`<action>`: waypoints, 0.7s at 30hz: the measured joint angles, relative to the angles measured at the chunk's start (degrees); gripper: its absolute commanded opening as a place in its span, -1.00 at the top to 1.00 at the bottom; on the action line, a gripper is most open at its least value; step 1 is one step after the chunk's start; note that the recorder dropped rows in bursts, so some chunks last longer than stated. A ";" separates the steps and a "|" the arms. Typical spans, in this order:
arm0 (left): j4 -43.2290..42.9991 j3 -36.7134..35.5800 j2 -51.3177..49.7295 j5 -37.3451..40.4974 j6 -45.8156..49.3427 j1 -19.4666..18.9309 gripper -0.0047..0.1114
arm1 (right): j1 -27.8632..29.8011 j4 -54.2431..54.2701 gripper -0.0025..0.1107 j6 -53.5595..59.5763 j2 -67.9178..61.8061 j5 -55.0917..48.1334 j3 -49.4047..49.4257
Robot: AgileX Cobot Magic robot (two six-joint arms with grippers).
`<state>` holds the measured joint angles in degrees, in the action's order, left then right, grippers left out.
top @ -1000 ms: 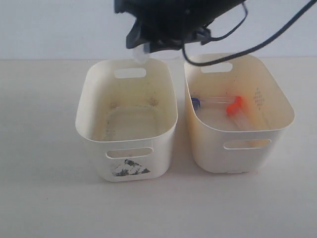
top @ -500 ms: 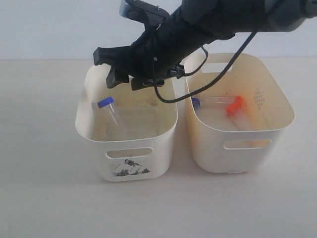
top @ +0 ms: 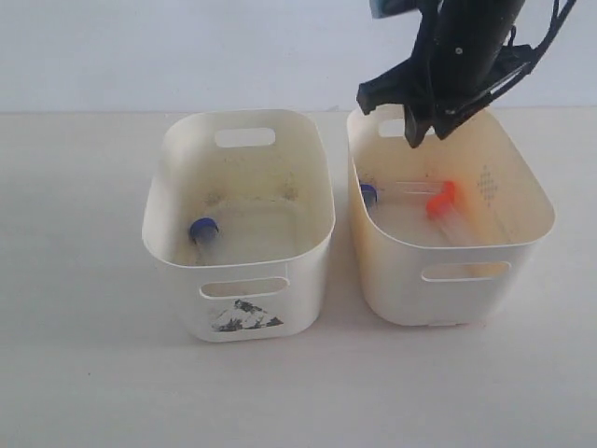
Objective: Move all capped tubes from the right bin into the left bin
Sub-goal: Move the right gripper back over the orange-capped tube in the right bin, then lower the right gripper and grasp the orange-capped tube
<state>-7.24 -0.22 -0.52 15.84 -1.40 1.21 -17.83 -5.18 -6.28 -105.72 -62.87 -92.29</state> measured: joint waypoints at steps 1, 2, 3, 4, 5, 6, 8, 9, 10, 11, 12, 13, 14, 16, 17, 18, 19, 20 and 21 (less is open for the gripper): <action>0.00 0.00 0.00 0.00 0.00 0.00 0.84 | 0.00 -2.58 0.38 -1.07 -1.08 -1.32 -0.02; 0.00 0.00 0.00 0.00 0.00 0.00 0.84 | 0.00 -3.71 0.38 -1.56 -1.54 -1.87 -0.02; 0.00 0.00 0.00 0.00 0.00 0.00 0.84 | 0.00 -6.06 0.38 -2.50 -2.90 -3.62 -0.02; 0.00 0.00 0.00 0.00 0.00 0.00 0.84 | 0.00 -6.62 0.38 -2.87 -3.49 -4.22 -0.02; 0.00 0.00 0.00 0.00 0.00 0.00 0.84 | 0.00 -6.89 0.38 -3.15 -4.76 -5.15 -0.02; 0.00 0.00 0.00 0.00 0.00 0.00 0.84 | 0.00 -6.89 0.38 -3.52 -5.56 -5.59 -0.02; 0.00 0.00 0.00 0.00 0.00 0.00 0.84 | 0.00 -6.89 0.36 -4.63 -7.06 -6.38 -0.02; 0.00 0.00 0.00 0.00 0.00 0.00 0.84 | 0.00 -6.99 0.31 -5.06 -7.76 -6.59 -0.02; 0.00 0.00 0.00 0.00 0.00 0.00 0.84 | 0.00 -7.17 0.25 -5.40 -8.36 -6.58 -0.02; 0.00 0.00 0.00 0.00 0.00 0.00 0.84 | 0.00 -7.43 0.17 -5.93 -8.81 -6.71 -0.02; 0.00 0.00 0.00 0.00 0.00 0.00 0.84 | 0.00 -7.86 0.09 -6.20 -9.23 -6.71 -0.02; 0.00 0.00 0.00 0.00 0.00 0.00 0.84 | 0.00 -8.56 0.02 -6.33 -9.80 -6.83 -0.02; 0.00 0.00 0.00 0.00 0.00 0.00 0.84 | 0.00 -9.17 -0.01 -6.46 -10.08 -6.83 -0.02; 0.00 0.00 0.00 0.00 0.00 0.00 0.84 | 0.00 -10.77 0.01 -6.83 -10.93 -6.83 -0.12; 0.00 0.00 0.00 0.00 0.00 0.00 0.84 | 0.00 -11.02 0.01 -6.83 -11.16 -6.83 -0.12; 0.00 0.00 0.00 0.00 0.00 0.00 0.84 | 0.00 -11.25 0.01 -7.45 -11.72 -6.83 -0.12; 0.00 0.00 0.00 0.00 0.00 0.00 0.84 | -0.10 -11.25 0.01 -7.69 -11.99 -6.83 -0.12; 0.00 0.00 0.00 0.00 0.00 0.00 0.84 | -0.10 -11.34 0.01 -7.94 -12.78 -6.83 -0.12; 0.00 0.00 0.00 0.00 0.00 0.00 0.84 | -0.10 -11.34 0.01 -8.14 -13.30 -6.83 -0.12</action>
<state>-7.24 -0.22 -0.52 15.84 -1.40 1.21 -17.93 -16.52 -14.42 -119.02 -69.69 -92.41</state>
